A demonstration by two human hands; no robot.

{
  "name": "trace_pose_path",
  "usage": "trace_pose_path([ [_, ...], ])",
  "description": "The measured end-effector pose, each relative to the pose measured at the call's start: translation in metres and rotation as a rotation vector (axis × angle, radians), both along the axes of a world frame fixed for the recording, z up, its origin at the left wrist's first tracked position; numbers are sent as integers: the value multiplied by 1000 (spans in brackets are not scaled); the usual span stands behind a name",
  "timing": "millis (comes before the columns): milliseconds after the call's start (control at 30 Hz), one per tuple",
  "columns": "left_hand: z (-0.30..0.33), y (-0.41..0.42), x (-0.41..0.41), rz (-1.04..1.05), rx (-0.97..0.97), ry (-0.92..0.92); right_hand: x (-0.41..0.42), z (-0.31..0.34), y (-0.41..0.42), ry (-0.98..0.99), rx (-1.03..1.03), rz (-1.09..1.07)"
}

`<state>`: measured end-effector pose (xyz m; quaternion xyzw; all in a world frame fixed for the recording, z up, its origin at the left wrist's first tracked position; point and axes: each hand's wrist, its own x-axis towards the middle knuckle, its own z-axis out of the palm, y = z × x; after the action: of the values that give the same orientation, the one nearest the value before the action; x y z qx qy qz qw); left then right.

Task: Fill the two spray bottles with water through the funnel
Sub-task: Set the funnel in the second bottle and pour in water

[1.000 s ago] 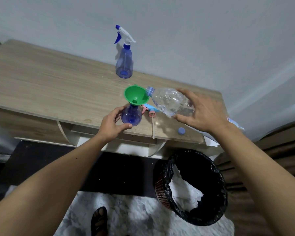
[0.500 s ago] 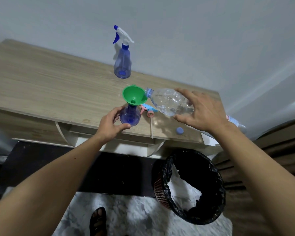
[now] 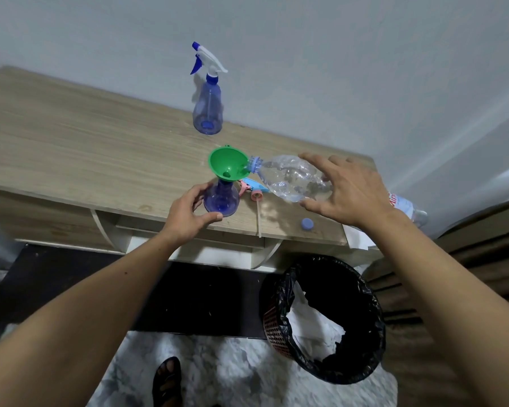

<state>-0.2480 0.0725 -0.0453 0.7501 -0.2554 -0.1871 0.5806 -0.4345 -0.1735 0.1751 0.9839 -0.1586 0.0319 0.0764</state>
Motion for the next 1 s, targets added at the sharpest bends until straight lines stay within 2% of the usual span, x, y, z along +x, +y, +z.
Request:
trace_pose_path([
  [1000, -1, -1, -2, 4, -17, 11, 1, -6, -3, -30, 53, 0],
])
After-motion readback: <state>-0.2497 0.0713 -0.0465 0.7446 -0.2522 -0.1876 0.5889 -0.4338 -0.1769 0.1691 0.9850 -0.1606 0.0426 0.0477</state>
